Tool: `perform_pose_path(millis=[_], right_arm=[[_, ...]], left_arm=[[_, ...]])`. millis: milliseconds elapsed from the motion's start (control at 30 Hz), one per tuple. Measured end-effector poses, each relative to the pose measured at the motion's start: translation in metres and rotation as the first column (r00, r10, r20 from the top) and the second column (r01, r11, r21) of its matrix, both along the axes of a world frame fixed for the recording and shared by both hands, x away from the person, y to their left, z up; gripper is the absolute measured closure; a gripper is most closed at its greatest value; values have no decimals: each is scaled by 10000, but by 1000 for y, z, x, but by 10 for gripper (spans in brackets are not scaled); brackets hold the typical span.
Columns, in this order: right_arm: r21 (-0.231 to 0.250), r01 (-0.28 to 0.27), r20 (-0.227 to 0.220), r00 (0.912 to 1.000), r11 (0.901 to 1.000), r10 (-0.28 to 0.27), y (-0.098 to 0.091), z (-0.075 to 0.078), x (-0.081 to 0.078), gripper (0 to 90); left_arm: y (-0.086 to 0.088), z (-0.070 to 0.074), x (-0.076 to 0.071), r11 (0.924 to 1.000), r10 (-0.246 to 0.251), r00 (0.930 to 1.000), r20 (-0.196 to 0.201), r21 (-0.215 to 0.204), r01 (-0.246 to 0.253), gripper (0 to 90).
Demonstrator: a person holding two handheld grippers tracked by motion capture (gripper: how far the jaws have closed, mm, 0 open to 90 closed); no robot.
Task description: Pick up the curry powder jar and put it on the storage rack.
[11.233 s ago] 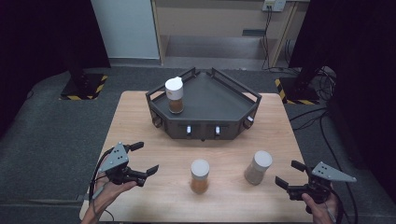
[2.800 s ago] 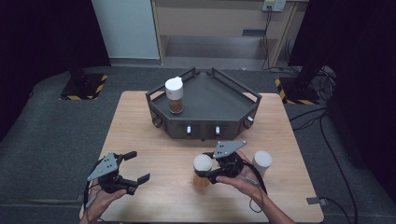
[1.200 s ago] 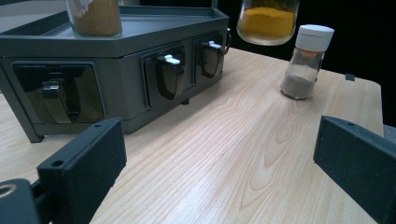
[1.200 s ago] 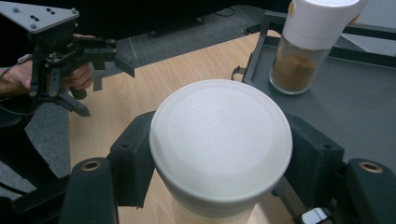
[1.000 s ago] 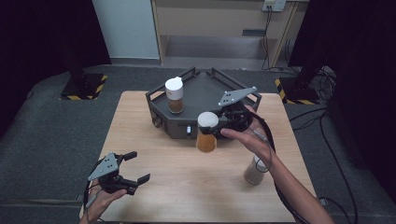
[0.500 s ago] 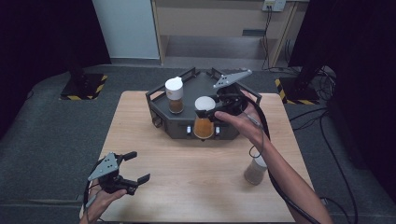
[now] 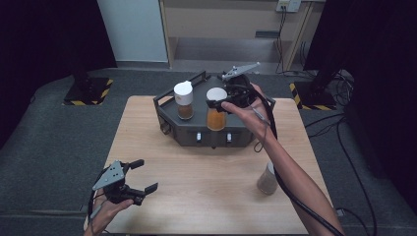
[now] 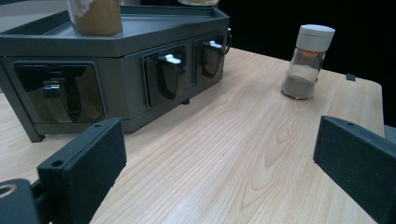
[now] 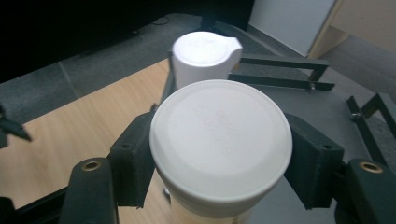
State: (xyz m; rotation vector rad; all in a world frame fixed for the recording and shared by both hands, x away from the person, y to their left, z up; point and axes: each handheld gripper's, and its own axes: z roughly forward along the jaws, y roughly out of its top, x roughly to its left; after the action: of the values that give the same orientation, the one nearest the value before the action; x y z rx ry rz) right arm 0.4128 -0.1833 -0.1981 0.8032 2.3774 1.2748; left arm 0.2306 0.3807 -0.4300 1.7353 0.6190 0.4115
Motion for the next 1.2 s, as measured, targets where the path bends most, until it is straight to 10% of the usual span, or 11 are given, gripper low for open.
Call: perform_pose_path(millis=[1200], right_arm=[[-322, 1894, -100, 9818, 9814, -1898, 30, -24, 53, 340]], left_arm=[[2, -1, -1, 10000, 44, 10000, -27, -48, -44, 11]])
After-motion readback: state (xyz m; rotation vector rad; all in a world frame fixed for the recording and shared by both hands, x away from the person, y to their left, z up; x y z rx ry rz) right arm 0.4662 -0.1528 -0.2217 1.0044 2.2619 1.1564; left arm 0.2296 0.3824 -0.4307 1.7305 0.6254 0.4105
